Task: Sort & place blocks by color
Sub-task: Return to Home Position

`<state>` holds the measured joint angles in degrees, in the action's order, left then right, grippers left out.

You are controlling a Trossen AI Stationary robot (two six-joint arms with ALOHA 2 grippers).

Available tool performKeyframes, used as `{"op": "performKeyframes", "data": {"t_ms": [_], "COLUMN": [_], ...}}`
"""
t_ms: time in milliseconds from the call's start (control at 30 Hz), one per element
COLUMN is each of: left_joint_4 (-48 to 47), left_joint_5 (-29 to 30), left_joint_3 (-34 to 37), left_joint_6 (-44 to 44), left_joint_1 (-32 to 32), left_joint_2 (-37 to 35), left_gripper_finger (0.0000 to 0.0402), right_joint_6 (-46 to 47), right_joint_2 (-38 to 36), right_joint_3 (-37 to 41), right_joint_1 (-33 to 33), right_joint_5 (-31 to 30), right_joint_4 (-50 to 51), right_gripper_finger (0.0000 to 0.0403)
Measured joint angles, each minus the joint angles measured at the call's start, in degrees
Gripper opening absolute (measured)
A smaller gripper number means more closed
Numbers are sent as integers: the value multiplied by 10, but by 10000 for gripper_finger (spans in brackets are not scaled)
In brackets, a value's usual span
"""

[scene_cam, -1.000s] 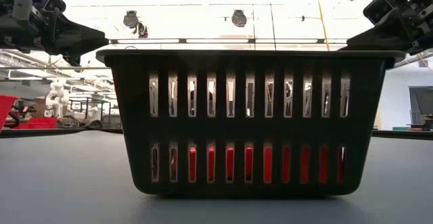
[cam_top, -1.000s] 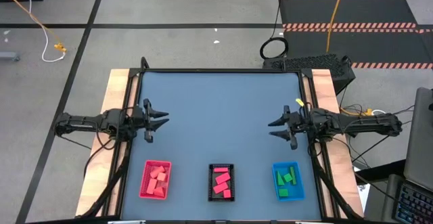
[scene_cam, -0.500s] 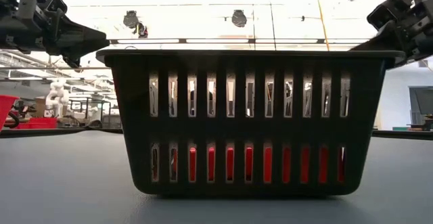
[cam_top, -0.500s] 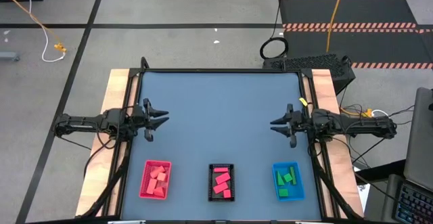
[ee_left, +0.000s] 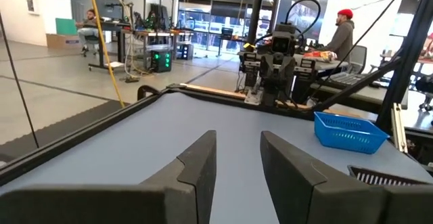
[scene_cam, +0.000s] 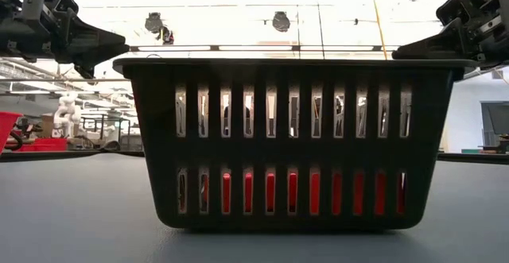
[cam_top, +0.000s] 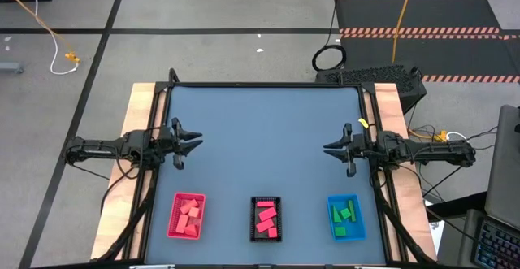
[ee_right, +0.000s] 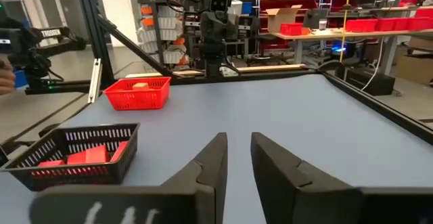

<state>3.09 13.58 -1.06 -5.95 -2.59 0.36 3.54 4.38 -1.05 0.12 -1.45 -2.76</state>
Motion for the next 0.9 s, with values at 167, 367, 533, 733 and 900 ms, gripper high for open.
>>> {"op": "performKeyframes", "data": {"t_ms": [167, 367, 533, 733, 900], "left_joint_4": [-7, -19, -19, -19, -19], "left_joint_5": [0, -1, 0, 0, 0], "left_joint_3": [0, -2, -2, -2, -2], "left_joint_6": [27, 59, 75, 74, 73], "left_joint_1": [0, 0, 0, 0, 0], "left_joint_2": [0, 2, 2, 2, 2], "left_gripper_finger": [117, 117, 117, 118, 118], "right_joint_6": [2, -2, 2, -4, -12], "right_joint_2": [1, 2, 2, 2, 2], "right_joint_3": [1, 1, 1, 2, 2], "right_joint_1": [0, 0, 0, 0, 0], "right_joint_5": [2, 2, 2, 2, 1], "right_joint_4": [10, 14, 15, 15, 12], "right_gripper_finger": [52, 49, 49, 49, 49]}}
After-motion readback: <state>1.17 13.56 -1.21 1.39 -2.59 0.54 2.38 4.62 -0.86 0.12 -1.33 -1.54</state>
